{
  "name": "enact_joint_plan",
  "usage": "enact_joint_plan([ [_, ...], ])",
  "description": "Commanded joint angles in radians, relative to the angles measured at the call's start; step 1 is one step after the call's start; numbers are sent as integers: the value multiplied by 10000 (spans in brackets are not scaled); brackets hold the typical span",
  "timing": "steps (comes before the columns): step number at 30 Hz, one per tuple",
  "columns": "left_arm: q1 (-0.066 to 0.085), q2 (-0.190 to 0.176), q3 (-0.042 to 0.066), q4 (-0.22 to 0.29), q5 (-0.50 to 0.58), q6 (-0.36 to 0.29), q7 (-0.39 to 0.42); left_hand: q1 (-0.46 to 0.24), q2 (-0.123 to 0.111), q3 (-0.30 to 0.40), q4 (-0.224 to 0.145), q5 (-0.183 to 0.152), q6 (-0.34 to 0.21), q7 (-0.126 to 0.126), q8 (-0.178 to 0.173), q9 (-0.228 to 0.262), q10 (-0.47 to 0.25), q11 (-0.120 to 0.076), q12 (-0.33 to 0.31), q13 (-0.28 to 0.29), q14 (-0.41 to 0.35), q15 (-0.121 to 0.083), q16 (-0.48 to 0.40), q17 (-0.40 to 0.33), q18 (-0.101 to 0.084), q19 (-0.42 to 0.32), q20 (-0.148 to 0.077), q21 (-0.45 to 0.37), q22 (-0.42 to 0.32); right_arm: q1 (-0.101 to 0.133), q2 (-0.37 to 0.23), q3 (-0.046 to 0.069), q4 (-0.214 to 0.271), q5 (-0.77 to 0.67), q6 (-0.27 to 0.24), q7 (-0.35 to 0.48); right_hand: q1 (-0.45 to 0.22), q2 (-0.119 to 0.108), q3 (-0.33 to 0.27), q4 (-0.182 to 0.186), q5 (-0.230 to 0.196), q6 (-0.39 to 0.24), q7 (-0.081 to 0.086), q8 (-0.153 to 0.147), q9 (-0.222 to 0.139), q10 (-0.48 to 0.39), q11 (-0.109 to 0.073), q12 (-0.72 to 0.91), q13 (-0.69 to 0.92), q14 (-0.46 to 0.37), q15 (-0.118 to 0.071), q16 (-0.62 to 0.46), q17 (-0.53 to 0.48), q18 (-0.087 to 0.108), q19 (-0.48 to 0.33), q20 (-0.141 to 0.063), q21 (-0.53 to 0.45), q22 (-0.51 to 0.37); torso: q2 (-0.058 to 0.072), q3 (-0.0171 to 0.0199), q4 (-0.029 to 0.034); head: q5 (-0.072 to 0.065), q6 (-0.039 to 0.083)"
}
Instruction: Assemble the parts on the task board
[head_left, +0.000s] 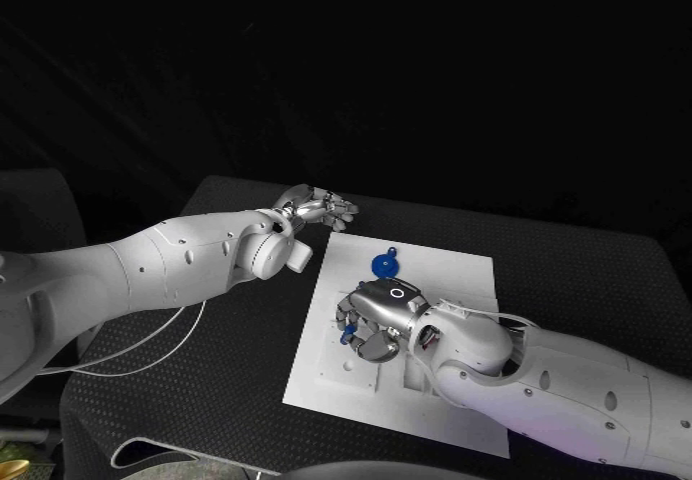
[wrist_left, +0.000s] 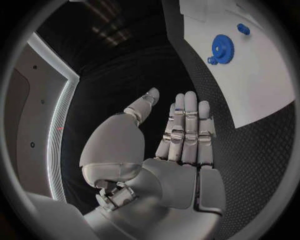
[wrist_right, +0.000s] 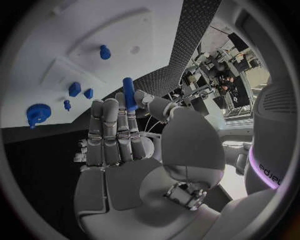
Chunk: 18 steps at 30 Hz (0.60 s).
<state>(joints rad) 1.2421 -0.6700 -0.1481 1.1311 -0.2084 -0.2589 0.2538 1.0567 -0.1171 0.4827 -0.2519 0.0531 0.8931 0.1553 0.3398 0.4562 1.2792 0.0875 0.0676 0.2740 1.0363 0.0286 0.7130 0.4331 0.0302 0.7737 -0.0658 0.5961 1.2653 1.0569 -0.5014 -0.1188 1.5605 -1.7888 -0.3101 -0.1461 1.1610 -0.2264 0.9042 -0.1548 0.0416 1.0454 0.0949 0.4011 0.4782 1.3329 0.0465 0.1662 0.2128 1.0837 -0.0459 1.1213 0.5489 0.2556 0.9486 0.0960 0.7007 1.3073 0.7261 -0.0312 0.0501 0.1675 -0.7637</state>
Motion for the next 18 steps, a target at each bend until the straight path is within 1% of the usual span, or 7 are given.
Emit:
enact_joint_plan([
  [1,5,22,7,52,63,138,109,-20,80,-17,67,58,-82,11,4,1,-44,-18,27,15,71,26,-43,11,7,55,-17,-68,14,-67,88,-74,-117,-343,74,132,61,40,61,-12,67,29,19,20,-11,44,22,6,12,6,-95,0,-4,62,71,-30,52,118,6,-5,16,120,-79],
  [3,5,23,7,65,63,140,108,-19,80,-17,67,58,-82,11,4,1,-44,-18,27,15,71,26,-45,14,6,55,-17,-70,15,-112,146,-160,-181,-428,104,143,61,42,63,-15,67,27,19,19,-10,43,22,5,13,7,-95,-2,-5,62,71,-30,52,118,7,5,-2,160,-115],
  [7,6,29,7,85,64,135,102,-20,81,-17,68,58,-82,11,5,1,-45,-18,27,15,71,27,-49,18,6,56,-16,-72,17,-184,236,-239,-271,-427,158,162,61,43,66,-20,67,25,20,18,-8,42,23,3,15,8,-95,-4,-6,62,72,-31,51,117,5,21,-19,205,-148],
  [11,7,33,7,102,64,148,86,-20,81,-17,69,58,-83,11,5,1,-45,-18,26,16,72,27,-52,23,6,56,-16,-75,19,-205,268,-298,-323,-427,219,173,63,39,72,-30,67,25,20,18,-4,42,22,2,18,11,-95,-6,-7,62,73,-33,51,117,2,22,-19,215,-180],
  [13,7,33,7,107,64,147,88,-19,81,-17,68,58,-83,11,5,1,-45,-18,26,16,72,27,-53,24,6,56,-16,-75,19,-217,271,-309,-334,-425,253,170,63,39,72,-31,67,25,20,18,-4,42,22,2,18,12,-95,-6,-7,62,73,-33,51,118,2,23,-16,219,-185],
  [16,7,29,7,96,66,141,87,-20,81,-18,69,58,-83,11,6,1,-45,-18,26,16,72,27,-55,27,6,57,-16,-77,21,-245,284,-320,-347,-425,369,149,61,38,75,-35,68,26,20,18,-2,43,22,2,20,14,-96,-6,-7,62,74,-34,51,118,0,27,-17,293,-168],
  [18,7,31,7,91,66,149,82,-50,81,-29,92,54,-86,13,6,0,-46,-16,26,16,73,29,-66,41,2,59,-13,-86,25,-251,283,-325,-340,-425,374,145,61,37,79,-39,68,25,20,17,0,43,21,1,22,15,-96,-7,-7,62,74,-34,51,118,-3,31,-25,326,-198],
])
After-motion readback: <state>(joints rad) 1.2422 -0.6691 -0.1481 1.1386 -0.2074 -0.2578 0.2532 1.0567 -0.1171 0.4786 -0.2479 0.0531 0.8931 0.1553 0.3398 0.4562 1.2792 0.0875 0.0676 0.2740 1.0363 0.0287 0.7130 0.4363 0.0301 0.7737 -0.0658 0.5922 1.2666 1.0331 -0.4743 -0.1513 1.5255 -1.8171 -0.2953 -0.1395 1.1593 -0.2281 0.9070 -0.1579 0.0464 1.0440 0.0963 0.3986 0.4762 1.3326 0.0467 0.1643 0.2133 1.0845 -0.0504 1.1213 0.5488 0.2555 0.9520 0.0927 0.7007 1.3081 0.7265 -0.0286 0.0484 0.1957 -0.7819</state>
